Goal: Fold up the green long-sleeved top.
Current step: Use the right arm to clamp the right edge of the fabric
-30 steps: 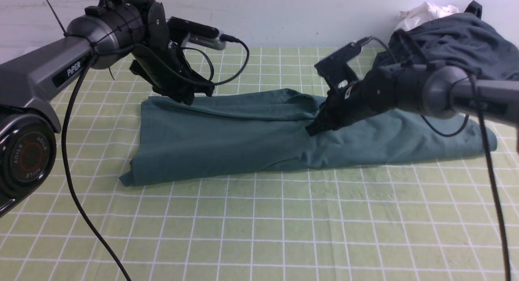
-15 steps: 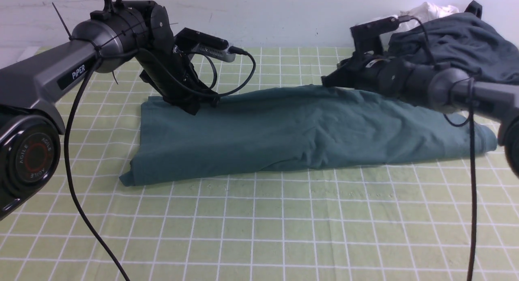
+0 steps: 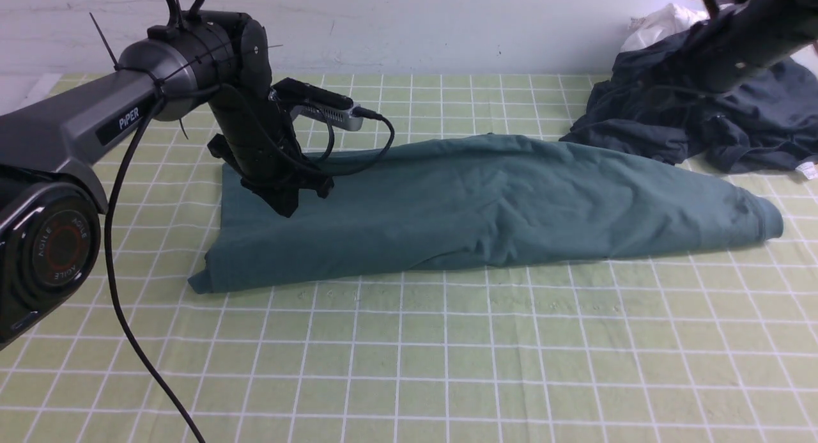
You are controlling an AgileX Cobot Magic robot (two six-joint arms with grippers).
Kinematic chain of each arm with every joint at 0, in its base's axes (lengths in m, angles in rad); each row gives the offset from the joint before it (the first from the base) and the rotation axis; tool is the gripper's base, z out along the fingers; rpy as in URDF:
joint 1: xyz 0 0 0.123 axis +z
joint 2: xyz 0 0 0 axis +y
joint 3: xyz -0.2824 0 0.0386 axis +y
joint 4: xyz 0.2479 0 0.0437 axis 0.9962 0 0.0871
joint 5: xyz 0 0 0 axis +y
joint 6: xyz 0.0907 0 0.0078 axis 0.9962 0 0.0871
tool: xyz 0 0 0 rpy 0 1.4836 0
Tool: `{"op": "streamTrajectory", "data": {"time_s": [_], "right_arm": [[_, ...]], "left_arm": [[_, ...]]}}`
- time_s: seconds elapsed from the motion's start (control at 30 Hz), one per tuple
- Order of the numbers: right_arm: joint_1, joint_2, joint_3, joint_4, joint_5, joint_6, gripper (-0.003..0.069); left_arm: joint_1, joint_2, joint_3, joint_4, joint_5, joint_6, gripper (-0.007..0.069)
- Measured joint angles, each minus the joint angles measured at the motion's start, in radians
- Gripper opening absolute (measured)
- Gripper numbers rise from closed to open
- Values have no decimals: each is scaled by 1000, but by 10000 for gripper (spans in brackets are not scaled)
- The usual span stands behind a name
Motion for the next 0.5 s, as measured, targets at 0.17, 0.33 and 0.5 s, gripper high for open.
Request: {"op": "streamTrajectory", "data": {"time_s": [0.17,0.33,0.5], "right_arm": [[-130,-85,204,-63,-25,90,127],[-236,-117,419,41,-206,98,137],[-251,-71,477,97,-297,91,267]], "left_arm": [[-1,-149,200,-253,36,181,-4],[15,-435,502,-354,-84,256,-4],[93,-756,733,-351,-192,240,-4]]}}
